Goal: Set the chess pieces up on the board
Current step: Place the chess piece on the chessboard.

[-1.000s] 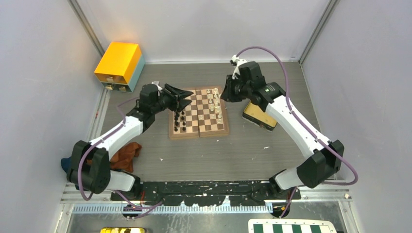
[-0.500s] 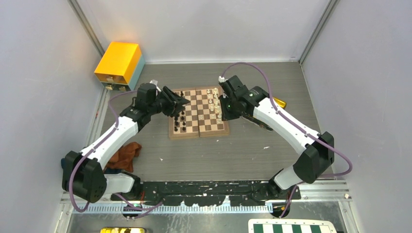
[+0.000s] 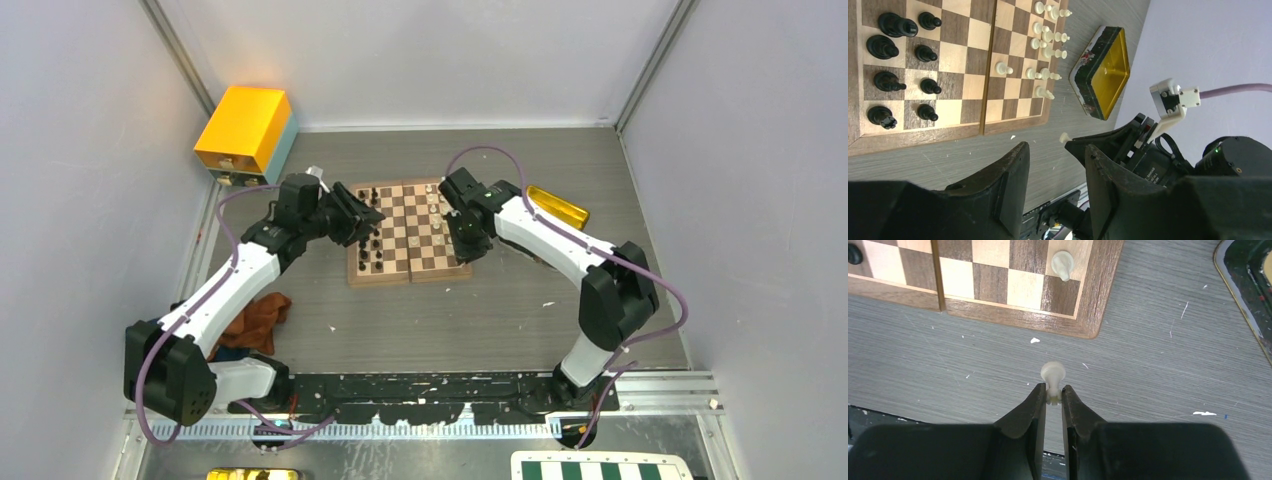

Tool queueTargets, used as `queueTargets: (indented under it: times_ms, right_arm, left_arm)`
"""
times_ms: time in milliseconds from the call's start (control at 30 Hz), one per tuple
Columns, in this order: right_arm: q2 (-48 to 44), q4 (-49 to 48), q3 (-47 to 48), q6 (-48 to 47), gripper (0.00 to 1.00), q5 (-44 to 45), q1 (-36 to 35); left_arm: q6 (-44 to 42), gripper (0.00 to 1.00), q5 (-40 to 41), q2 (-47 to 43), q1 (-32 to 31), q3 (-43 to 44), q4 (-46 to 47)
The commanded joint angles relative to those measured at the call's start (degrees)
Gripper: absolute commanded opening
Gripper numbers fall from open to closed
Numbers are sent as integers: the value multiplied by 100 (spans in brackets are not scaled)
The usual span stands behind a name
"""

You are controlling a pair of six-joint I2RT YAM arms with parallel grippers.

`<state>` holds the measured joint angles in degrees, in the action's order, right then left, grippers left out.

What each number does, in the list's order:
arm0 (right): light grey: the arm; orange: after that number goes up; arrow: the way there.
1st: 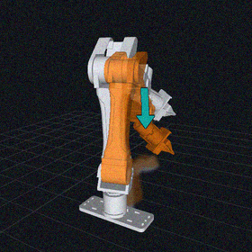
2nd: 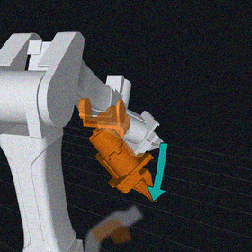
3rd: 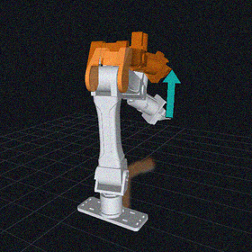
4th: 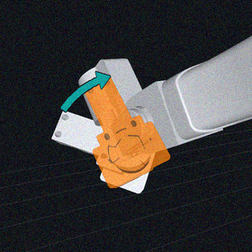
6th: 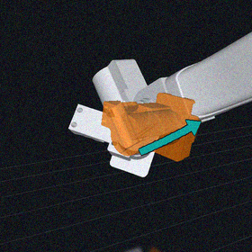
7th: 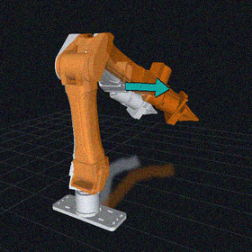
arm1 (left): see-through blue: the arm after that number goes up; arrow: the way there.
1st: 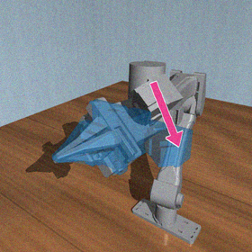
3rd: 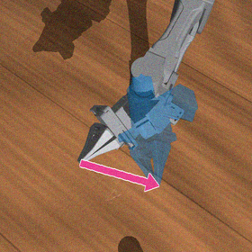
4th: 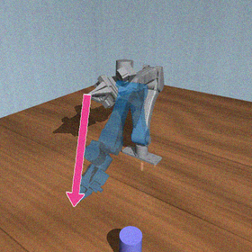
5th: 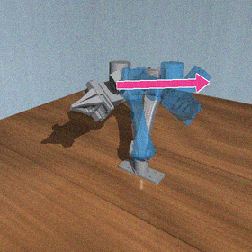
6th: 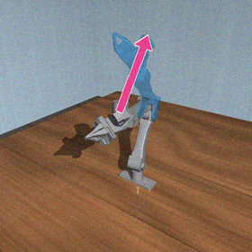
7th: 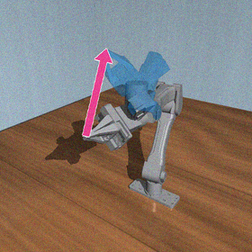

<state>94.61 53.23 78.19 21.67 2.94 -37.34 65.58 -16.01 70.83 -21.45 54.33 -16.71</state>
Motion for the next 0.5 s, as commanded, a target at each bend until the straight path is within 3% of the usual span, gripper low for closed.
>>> queueTargets:
  times_ms: [0,467]
  right_arm:
    - [176,-74,262,74,1,-14,-27]
    - [757,-524,408,-11,1,-62,-22]
  left_arm:
    - [-234,46,81,-209,27,260,-36]
    - [-414,46,116,-210,40,304,-146]
